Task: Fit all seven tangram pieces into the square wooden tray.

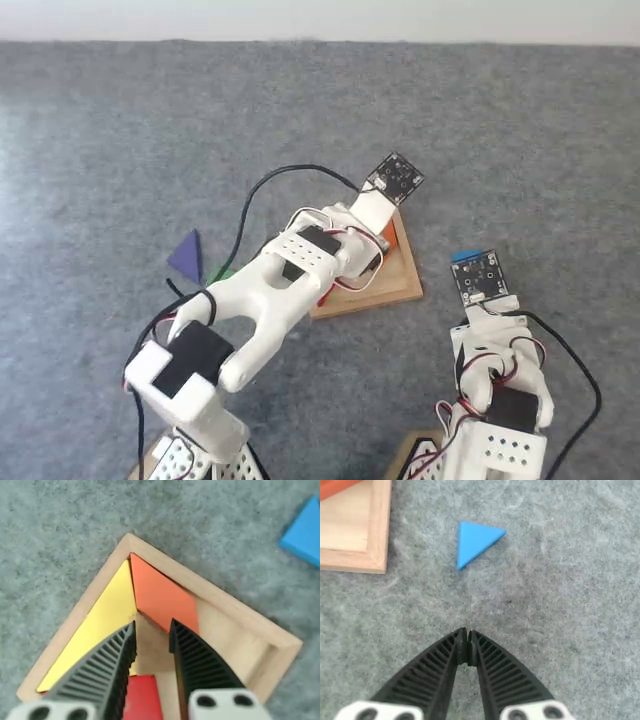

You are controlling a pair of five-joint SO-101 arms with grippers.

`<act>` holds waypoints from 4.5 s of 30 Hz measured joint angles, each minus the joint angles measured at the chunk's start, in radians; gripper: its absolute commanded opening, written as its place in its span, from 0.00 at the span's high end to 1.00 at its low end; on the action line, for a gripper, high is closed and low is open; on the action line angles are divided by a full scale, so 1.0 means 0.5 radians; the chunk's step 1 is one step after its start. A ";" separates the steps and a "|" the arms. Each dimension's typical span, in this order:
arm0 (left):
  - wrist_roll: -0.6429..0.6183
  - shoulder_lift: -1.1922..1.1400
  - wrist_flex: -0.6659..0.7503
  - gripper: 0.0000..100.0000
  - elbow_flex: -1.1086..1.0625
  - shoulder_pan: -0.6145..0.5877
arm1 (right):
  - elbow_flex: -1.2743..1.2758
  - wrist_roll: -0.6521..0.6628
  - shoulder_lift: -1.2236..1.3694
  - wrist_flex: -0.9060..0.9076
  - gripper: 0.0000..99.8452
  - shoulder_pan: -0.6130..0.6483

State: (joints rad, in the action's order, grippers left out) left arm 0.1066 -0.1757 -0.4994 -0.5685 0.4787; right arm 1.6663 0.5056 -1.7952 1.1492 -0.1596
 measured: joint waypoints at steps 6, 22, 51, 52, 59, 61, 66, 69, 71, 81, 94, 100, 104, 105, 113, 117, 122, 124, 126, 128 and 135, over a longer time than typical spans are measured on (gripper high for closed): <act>-0.012 0.058 0.000 0.89 -0.114 0.000 | 0.000 0.000 0.000 0.000 0.99 0.000; 0.000 0.559 0.009 0.89 -0.574 -0.015 | 0.000 0.000 0.000 0.000 0.99 0.000; 0.028 0.344 0.009 0.89 -0.460 0.021 | 0.000 0.000 0.000 0.000 0.99 0.000; 0.021 0.307 0.003 0.89 -0.417 0.021 | 0.000 0.000 0.000 0.000 0.99 0.000; 0.025 0.129 -0.009 0.89 -0.193 -0.025 | 0.000 0.000 0.000 0.000 0.99 0.000; 0.025 0.120 -0.009 0.89 -0.166 -0.061 | 0.000 0.000 0.000 0.000 0.99 0.000; -0.003 0.178 -0.009 0.89 -0.153 -0.187 | 0.000 0.000 0.000 0.000 0.99 0.000; -0.132 0.365 -0.009 0.89 -0.196 -0.307 | 0.000 0.000 0.000 0.000 0.99 0.000; -0.163 0.488 -0.018 0.89 -0.304 -0.390 | 0.000 0.000 0.000 0.000 0.99 0.000; -0.190 0.678 -0.626 0.82 -0.476 -1.080 | 0.000 0.086 0.000 0.037 0.99 0.003; -0.196 0.681 -0.641 0.79 -0.451 -1.826 | 0.000 0.104 0.000 0.037 0.99 0.006; -0.411 0.681 -0.641 0.79 -0.402 -1.771 | 0.000 0.104 0.000 0.037 0.94 0.006; -0.555 0.681 -0.641 0.79 -0.377 -1.596 | 0.000 0.104 0.000 0.009 0.93 0.006; -0.552 0.681 -0.641 0.79 -0.377 -1.537 | 0.000 0.104 0.000 -0.012 0.94 0.006; -0.552 0.681 -0.641 0.78 -0.377 -1.470 | -0.012 0.006 0.000 -0.037 0.94 0.061; -0.552 0.681 -0.641 0.78 -0.377 -1.553 | -0.003 0.003 -0.003 -0.003 0.94 0.114; -0.445 0.681 -0.641 0.79 -0.377 -1.614 | 0.000 0.003 -0.003 0.000 0.94 0.129; -0.298 0.681 -0.641 0.79 -0.381 -1.559 | 0.000 0.003 -0.003 0.000 0.94 0.135; -0.092 0.681 -0.684 0.78 -0.381 -1.439 | 0.000 0.003 -0.003 0.000 0.94 0.132; 0.095 0.681 -0.783 0.77 -0.365 -1.320 | 0.000 0.003 -0.003 0.000 0.94 0.132; 0.295 0.663 -1.197 0.74 -0.276 -1.307 | 0.000 0.003 -0.003 0.000 0.94 0.129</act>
State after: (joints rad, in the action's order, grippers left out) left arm 0.2539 0.1557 -1.0978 -0.7066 -0.1749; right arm 1.6663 0.5071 -1.7967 1.1492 -0.0951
